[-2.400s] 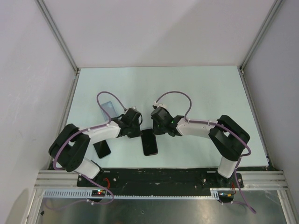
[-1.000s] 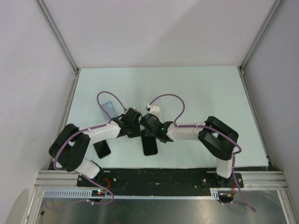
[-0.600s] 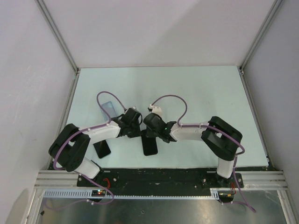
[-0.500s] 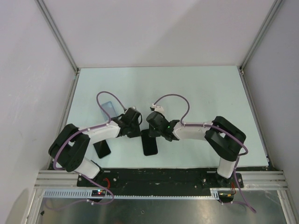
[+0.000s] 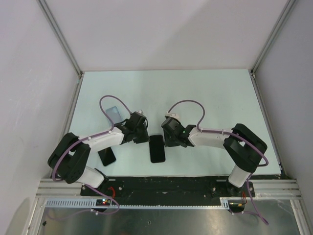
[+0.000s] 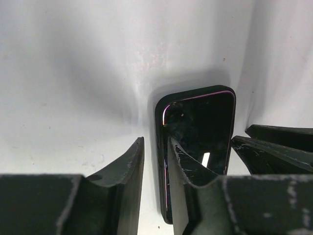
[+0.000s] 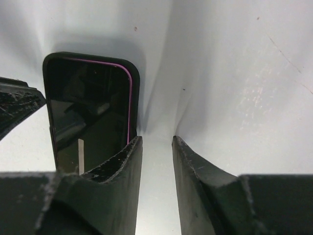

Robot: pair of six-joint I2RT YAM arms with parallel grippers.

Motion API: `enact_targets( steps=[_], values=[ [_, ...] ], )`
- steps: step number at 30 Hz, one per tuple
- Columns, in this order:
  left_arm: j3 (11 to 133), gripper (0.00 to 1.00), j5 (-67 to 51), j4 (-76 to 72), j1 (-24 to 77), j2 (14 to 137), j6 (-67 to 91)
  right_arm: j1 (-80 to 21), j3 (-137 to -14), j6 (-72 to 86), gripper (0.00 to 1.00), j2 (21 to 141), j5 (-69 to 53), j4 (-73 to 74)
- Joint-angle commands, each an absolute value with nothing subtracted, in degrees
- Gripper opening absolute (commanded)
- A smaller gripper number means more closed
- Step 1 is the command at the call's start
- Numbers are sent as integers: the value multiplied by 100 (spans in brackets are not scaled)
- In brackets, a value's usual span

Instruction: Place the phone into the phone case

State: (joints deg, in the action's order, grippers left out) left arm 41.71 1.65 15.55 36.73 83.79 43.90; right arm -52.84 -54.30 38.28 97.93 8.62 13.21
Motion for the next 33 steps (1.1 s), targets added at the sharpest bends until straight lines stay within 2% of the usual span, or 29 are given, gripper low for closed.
enact_targets(
  steps=[1,11,25,33],
  values=[
    [4195,32,48,1437,3709,8140,4289,-5324,-5244,3799,38,9583,680,1294],
    [4288,37,59,1436,3752,8381,4215,-5064,-5125,3864,41,9320,585,973],
    [4454,37,157,1478,3855,8866,4201,-4622,-5029,3890,45,9543,-510,-153],
    [4509,36,224,1581,3850,8950,4209,-4622,-5295,3874,45,9972,-419,233]
  ],
)
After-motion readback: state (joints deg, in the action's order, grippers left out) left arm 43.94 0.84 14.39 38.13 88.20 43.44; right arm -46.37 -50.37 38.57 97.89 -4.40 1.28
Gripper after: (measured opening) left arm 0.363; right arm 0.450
